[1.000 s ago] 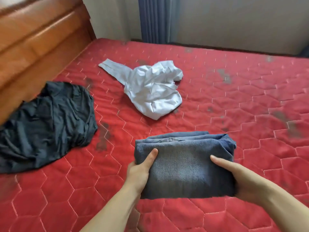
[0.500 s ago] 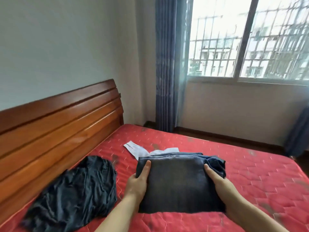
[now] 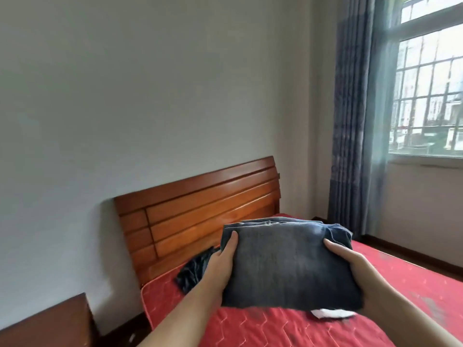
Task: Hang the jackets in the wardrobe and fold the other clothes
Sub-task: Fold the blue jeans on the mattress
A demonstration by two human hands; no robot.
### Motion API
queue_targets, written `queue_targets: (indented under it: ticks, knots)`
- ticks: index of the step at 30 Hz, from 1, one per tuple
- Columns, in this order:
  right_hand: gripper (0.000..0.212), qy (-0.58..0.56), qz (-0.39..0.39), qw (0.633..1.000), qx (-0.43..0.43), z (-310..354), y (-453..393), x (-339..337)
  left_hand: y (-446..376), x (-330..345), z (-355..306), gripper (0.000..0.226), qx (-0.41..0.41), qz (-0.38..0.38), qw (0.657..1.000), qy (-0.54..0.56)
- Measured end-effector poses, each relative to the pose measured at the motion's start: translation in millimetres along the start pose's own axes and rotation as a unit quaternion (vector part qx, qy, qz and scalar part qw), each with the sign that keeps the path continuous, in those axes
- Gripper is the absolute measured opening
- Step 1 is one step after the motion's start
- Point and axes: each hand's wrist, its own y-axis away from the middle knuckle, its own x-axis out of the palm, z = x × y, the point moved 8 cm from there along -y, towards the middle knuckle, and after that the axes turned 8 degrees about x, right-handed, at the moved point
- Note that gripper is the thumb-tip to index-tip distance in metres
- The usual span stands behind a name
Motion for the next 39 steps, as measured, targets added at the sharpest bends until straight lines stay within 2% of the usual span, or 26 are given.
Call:
queue_targets:
  ticks: [2,4,6,9,12,15,18,21,22,24,25,27,30,32,34,39]
  knots:
    - [0.046,0.033,0.040,0.998,0.023,-2,12,47,20,-44,-20,0.070,0.011,-0.027,1.000,0.003]
    - [0.040,0.051,0.078,0.995,0.017,-7,19,97,39,-95,-31,0.080,0.009,-0.057,0.998,0.016]
    - [0.047,0.095,0.103,0.990,0.010,-17,25,147,64,-147,-35,0.076,-0.004,-0.094,0.995,0.034]
    - [0.032,0.135,0.149,0.979,0.043,-54,42,223,105,-225,-33,0.064,-0.012,-0.170,0.984,0.051]
    - [0.029,0.165,0.216,0.958,0.091,-101,62,282,157,-285,-19,0.062,-0.020,-0.243,0.968,0.067]
    - [0.028,0.167,0.279,0.938,0.117,-132,81,320,209,-326,-15,0.060,-0.008,-0.332,0.940,0.077]
    - [0.021,0.162,0.338,0.921,0.109,-138,100,348,253,-339,-24,0.057,0.021,-0.392,0.915,0.090]
    - [0.022,0.167,0.390,0.899,0.109,-142,119,370,294,-328,-12,0.046,-0.020,-0.414,0.897,0.157]
    - [0.021,0.167,0.407,0.891,0.110,-148,128,376,308,-322,-4,0.050,-0.045,-0.408,0.892,0.190]
    - [0.021,0.170,0.429,0.880,0.113,-163,142,389,331,-321,5,0.074,-0.074,-0.392,0.891,0.215]
    - [0.023,0.172,0.439,0.873,0.125,-173,151,397,343,-329,6,0.081,-0.070,-0.398,0.888,0.218]
    - [0.026,0.172,0.462,0.855,0.157,-194,173,418,370,-355,-3,0.076,-0.026,-0.436,0.878,0.195]
    - [0.056,0.201,0.486,0.833,0.173,-223,203,457,408,-403,-21,0.082,0.025,-0.477,0.868,0.133]
    - [0.041,0.226,0.504,0.817,0.166,-238,227,484,432,-433,-27,0.083,0.045,-0.489,0.863,0.118]
    - [0.022,0.249,0.510,0.812,0.137,-251,241,507,448,-458,-28,0.071,0.060,-0.490,0.862,0.116]
    - [0.013,0.281,0.513,0.802,0.120,-277,258,547,462,-495,-12,0.066,0.055,-0.480,0.863,0.148]
